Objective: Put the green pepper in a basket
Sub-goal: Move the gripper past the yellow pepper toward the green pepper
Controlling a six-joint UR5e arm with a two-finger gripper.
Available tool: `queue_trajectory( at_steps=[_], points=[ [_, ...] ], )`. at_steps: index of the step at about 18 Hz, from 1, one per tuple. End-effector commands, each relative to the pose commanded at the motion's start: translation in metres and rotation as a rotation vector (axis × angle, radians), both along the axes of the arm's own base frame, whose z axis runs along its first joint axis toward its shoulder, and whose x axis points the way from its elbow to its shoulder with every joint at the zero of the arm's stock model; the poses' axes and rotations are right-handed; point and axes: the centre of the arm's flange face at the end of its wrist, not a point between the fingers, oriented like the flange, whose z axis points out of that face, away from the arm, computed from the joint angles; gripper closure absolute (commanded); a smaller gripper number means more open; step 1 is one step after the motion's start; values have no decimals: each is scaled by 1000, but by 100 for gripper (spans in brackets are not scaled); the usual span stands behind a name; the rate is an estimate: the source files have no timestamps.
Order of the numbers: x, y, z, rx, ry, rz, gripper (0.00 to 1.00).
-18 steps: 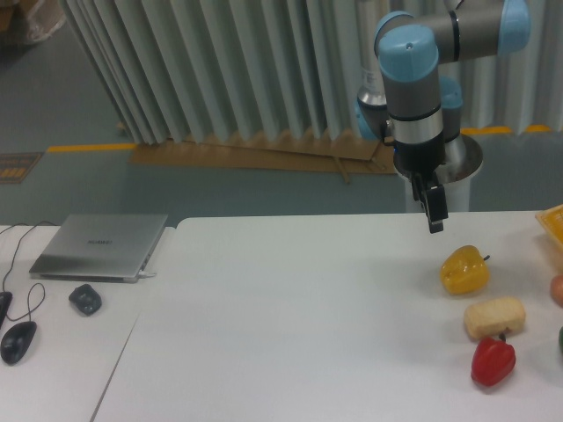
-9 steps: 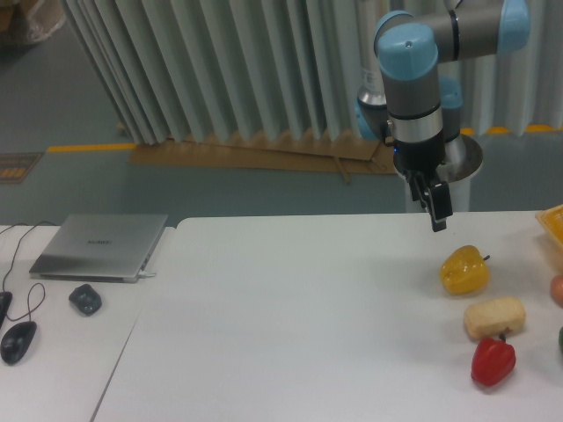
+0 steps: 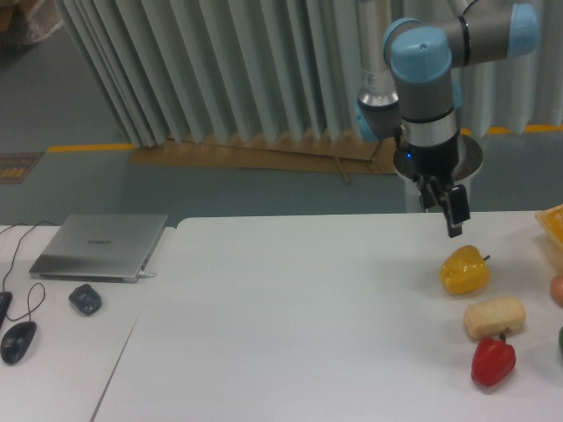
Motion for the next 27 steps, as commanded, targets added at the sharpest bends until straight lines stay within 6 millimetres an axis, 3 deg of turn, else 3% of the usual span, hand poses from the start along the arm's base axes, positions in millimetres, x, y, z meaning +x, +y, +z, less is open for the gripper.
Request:
queue_trajectory(
  at_steps=[3, 5, 7, 9, 12, 15, 22, 27],
  points=[
    [-9, 1, 4, 9, 7, 46, 0],
    [-22, -5, 5, 18, 5, 88, 0],
    [-41, -5, -4, 17, -10, 168, 0],
    [-60, 0, 0, 31, -1, 254, 0],
    [-82, 0, -16, 15, -14, 293, 0],
    [-94, 8, -20, 86, 17, 449, 0],
    [-116, 14, -46, 35, 61, 563, 0],
    [-154, 7, -62, 51, 60, 653, 0]
  ],
)
